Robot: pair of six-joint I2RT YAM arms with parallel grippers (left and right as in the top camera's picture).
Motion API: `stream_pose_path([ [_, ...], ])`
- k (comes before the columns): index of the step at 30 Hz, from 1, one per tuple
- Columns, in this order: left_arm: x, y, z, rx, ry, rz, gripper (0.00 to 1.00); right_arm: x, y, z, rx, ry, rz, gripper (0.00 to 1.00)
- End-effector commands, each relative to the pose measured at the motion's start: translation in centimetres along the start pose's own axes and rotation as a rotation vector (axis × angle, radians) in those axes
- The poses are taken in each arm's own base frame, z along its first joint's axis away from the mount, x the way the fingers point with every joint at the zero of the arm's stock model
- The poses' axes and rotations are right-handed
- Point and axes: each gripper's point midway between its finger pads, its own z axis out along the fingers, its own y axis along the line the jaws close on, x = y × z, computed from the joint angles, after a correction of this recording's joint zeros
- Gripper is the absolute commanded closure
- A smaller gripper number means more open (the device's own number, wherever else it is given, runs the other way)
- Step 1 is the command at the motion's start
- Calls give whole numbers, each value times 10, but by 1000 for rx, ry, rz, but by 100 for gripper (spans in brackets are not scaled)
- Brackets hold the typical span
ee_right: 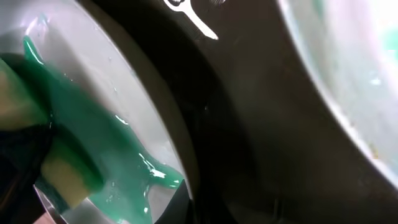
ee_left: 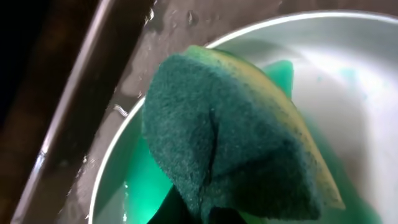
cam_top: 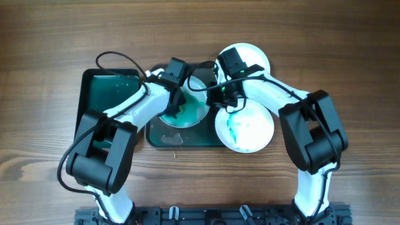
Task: Clean dirty plates on tray and stack at the side
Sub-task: 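Scrub the held plate with the sponge in the left gripper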
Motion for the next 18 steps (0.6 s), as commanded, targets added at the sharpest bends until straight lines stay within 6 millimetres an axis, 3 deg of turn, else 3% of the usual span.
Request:
stream_pose_path([
  [1,82,-31,4,291,396,230,96,6,-9,9,-2,37,5,96],
  [3,99,-65,-19,551,487,342,96,7,-7,9,-14,43,2,96],
  [4,96,-71,-21,584,475,343,96,8,-4,9,-27,46,0,96],
  [6,84,-79,-18,603,408,352,96,8,-3,9,-33,47,-2,96],
  [8,53,-79,-3,512,256,291,96,8,-4,9,-30,46,-12,96],
  [9,17,-63,13,351,83,206,96,7,-6,9,-14,41,-10,96],
  [11,-12,-37,21,178,-63,102,96,7,-7,9,-11,40,-9,96],
  [13,-26,-13,22,51,-147,38,96,7,-8,10,-6,40,-8,96],
  [15,-27,20,21,-107,-183,-39,96,6,-9,9,-3,36,-8,96],
  [18,-8,35,21,-164,-102,-42,96,5,-8,10,-5,32,-10,96],
])
